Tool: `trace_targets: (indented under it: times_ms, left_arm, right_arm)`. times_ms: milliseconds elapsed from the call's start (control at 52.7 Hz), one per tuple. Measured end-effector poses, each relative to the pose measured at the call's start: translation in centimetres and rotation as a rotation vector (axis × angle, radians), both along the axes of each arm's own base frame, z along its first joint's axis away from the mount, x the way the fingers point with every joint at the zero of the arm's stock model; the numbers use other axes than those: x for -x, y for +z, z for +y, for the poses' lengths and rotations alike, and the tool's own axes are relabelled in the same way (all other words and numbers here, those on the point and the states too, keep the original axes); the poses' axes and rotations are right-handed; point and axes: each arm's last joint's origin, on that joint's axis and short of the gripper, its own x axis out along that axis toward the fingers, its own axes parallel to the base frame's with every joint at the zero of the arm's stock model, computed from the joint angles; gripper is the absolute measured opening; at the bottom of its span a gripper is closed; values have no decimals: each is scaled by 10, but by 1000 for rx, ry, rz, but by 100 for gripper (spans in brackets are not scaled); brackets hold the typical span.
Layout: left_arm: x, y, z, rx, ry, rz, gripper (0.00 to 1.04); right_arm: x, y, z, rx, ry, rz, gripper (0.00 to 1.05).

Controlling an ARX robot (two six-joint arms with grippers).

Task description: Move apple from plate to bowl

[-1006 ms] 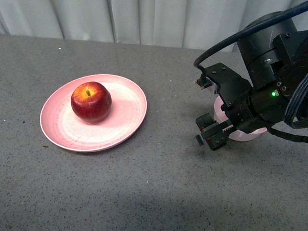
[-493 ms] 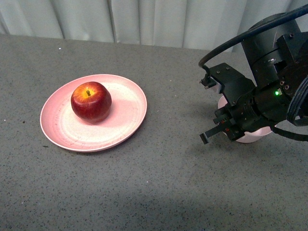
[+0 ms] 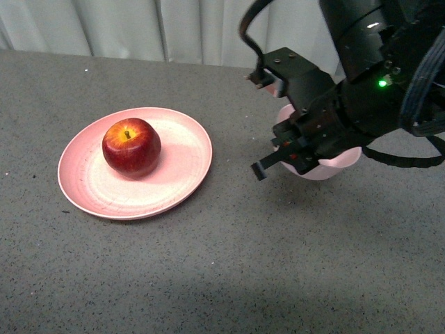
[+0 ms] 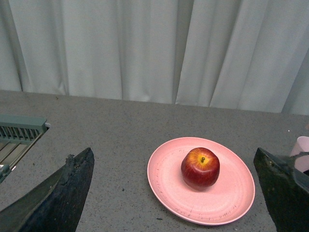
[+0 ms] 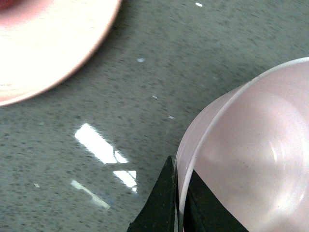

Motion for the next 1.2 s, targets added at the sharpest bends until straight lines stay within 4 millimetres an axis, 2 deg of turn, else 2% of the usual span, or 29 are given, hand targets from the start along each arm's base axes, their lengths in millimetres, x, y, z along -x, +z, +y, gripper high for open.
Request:
trace_targets:
  times_ms: [209, 379, 626, 778, 835, 1044, 1119, 1195]
  left_arm:
    - [0, 0, 0, 0, 0, 0, 98]
    - [0, 0, 0, 0, 0, 0, 98]
    - [0, 0, 0, 0, 0, 0, 98]
    - [0, 0, 0, 0, 0, 0, 98]
    - [0, 0, 0, 0, 0, 0, 98]
    - [0, 0, 0, 0, 0, 0, 98]
    - [0, 0, 0, 0, 0, 0, 98]
    - [0, 0, 0, 0, 0, 0, 98]
  right_arm:
    - [3, -2, 34, -19, 76, 21, 1]
    - [1, -12, 49, -27, 92, 61, 1]
    - [2, -23, 59, -75, 95, 107, 1]
    - [2, -24, 60, -91, 79, 76, 1]
    - [3, -27, 58, -91, 75, 62, 12]
    - [6, -31, 50, -128, 50, 20, 39]
    - [6, -25, 42, -160, 14, -35, 53]
    - [7, -11, 30, -198, -48, -128, 69]
